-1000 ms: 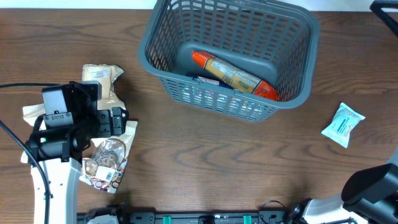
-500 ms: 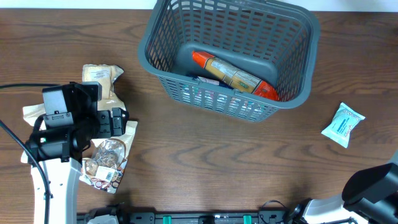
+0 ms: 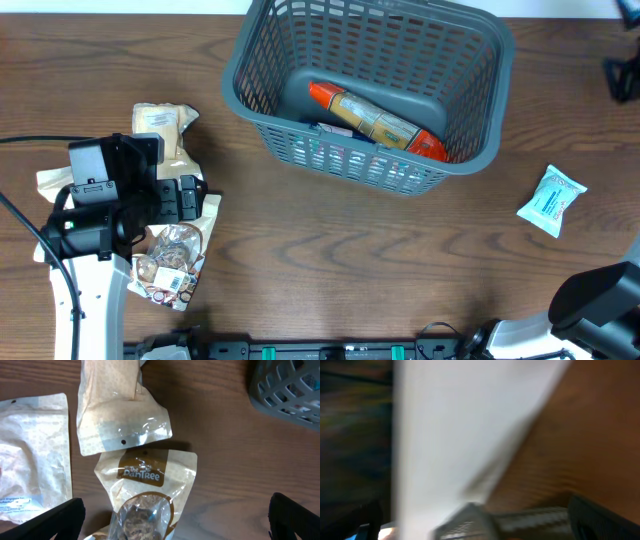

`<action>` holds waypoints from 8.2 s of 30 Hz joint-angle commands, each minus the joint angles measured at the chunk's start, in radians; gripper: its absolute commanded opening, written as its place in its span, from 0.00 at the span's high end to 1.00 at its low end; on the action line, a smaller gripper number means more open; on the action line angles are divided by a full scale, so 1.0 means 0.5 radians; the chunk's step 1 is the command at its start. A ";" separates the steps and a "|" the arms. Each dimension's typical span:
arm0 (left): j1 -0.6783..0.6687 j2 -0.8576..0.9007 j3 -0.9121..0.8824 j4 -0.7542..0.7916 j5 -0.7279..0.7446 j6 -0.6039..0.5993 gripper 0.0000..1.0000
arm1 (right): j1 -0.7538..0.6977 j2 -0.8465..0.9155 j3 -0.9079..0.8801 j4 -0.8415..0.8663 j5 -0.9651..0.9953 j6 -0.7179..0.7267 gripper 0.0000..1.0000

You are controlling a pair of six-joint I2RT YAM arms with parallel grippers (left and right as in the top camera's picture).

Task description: Pack container

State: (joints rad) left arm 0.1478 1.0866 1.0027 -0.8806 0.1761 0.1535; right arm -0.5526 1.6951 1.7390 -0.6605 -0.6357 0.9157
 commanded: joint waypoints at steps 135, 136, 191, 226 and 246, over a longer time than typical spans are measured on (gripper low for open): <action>0.007 -0.002 0.007 -0.067 -0.003 -0.017 0.01 | 0.000 -0.008 -1.713 0.595 1.462 -1.865 0.22; 0.007 -0.002 0.007 -0.069 -0.003 -0.017 0.01 | -0.002 -0.007 -1.713 0.608 1.469 -1.865 0.21; 0.007 -0.002 0.007 -0.092 -0.003 -0.011 0.01 | 0.447 0.060 0.649 -0.194 0.716 -1.669 0.99; 0.007 -0.008 0.007 -0.102 -0.003 -0.011 0.01 | 1.445 0.562 0.745 -0.744 0.352 -2.139 0.02; 0.007 -0.020 0.011 -0.056 -0.003 -0.011 0.01 | 1.371 0.176 1.683 -1.276 1.317 -1.848 0.01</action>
State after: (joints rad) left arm 0.1478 1.0863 1.0027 -0.9104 0.1764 0.1535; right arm 0.1608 1.8275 2.5580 -1.2835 -0.1898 -0.0982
